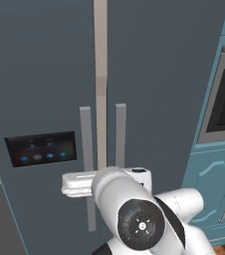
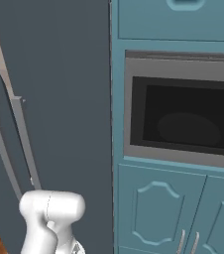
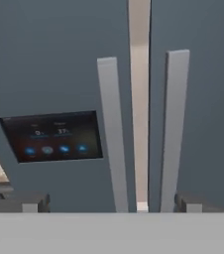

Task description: Open the freezer door, pick up the ice cube tray from the freezer, and place it on the dining counter.

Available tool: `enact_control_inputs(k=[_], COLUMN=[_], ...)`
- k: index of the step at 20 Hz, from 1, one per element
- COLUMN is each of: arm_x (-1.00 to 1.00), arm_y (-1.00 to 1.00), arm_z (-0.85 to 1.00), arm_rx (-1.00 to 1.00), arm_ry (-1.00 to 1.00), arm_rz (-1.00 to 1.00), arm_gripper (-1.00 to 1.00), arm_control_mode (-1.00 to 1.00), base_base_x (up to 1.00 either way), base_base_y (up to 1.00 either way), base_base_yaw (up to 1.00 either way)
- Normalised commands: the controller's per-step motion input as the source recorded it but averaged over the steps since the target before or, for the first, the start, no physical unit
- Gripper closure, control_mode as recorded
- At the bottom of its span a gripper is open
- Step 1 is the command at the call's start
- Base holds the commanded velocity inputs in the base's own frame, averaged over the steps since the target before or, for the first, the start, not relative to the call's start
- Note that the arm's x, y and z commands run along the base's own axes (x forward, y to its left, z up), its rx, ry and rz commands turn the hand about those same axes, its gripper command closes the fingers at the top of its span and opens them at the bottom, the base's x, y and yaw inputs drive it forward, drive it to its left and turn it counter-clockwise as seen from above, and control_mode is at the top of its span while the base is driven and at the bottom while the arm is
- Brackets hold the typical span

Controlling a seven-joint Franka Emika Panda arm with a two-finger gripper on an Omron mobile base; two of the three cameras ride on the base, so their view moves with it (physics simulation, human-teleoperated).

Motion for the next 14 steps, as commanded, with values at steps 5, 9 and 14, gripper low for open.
enact_control_inputs(k=[5,9,14], arm_x=[0.08,0.43,0.89], arm_y=[-0.04,-0.31,-0.36], arm_z=[0.00,0.00,-0.03], arm_rx=[0.06,0.02,0.05], arm_ry=[-0.30,-0.22,-0.13], arm_rz=[0.00,0.00,0.00], arm_gripper=[-1.00,-1.00,-1.00], arm_control_mode=[-1.00,-1.00,-1.00], base_base_x=[0.00,0.00,0.00], base_base_y=[0.00,0.00,0.00], base_base_yaw=[0.00,0.00,0.00])
